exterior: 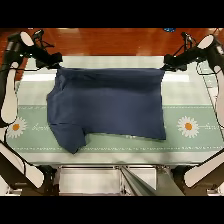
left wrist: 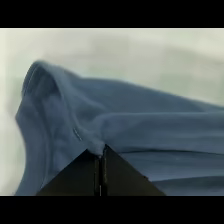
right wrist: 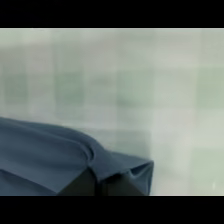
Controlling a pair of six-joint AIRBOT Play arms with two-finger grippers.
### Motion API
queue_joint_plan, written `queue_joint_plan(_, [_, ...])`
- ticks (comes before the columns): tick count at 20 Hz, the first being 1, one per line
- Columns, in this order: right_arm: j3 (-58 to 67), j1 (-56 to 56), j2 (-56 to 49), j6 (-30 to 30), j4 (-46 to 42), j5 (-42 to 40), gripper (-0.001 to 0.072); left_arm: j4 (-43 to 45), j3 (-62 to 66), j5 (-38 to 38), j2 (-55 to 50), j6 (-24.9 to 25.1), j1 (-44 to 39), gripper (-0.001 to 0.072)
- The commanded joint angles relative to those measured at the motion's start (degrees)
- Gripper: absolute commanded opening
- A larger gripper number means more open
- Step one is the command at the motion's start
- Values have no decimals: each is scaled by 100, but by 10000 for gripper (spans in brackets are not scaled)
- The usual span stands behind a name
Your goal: Fold the shirts.
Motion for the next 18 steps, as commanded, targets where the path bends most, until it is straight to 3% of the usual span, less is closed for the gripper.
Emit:
queue_joint_plan(1, [24, -197, 177, -205, -402, 1250, 27, -85, 35, -1056, 81, 470, 389, 15])
queue_joint_plan(3, [-177, -238, 225, -203, -400, 1436, 27, -94, -205, -1563, 74, 568, 581, 14])
queue_joint_plan(7, [-927, -101, 236, -254, -396, 1320, 27, -671, -1132, -1569, 66, 774, 535, 15])
queue_joint_plan(14, [-1910, 146, 232, -251, -363, 817, 28, -669, -1705, -1578, 96, 863, 444, 15])
queue_joint_plan(15, [-1950, 197, 232, -162, -374, 776, 110, -664, -1700, -1578, 122, 800, 444, 41])
queue_joint_plan(16, [-1950, 210, 238, -90, -382, 811, 370, -664, -1657, -1674, 131, 695, 459, 237])
queue_joint_plan(17, [-1950, 216, 271, -92, -376, 881, 412, -664, -1600, -1847, 144, 693, 474, 498])
queue_joint_plan(18, [-1950, 205, 369, -70, -398, 938, 412, -605, -1552, -2024, 190, 645, 509, 506])
